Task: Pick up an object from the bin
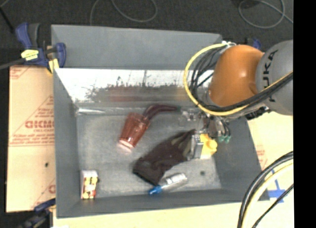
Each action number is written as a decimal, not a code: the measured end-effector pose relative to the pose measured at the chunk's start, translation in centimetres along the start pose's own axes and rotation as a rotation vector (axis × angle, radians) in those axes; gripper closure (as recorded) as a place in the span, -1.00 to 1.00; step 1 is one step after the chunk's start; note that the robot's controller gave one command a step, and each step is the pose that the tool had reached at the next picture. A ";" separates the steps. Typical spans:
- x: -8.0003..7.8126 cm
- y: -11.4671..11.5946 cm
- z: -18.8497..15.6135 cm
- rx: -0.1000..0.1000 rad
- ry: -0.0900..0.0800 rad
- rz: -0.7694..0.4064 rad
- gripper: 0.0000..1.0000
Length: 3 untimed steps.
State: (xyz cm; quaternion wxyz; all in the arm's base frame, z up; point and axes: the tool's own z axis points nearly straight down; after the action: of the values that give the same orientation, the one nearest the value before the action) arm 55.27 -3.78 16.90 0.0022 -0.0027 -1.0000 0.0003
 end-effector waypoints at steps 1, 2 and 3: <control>-0.2 0.0 -0.5 0.001 -0.008 -0.001 -1.00; -0.3 0.6 1.6 0.002 -0.013 -0.092 -1.00; 0.0 1.2 6.0 0.000 -0.003 -0.220 -1.00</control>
Offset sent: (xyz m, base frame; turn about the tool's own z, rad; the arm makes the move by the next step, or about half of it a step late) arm -0.0008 0.0274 -0.0990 -0.3814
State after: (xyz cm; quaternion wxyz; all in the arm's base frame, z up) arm 55.29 -2.57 10.89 0.0009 0.1069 -0.9943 0.0001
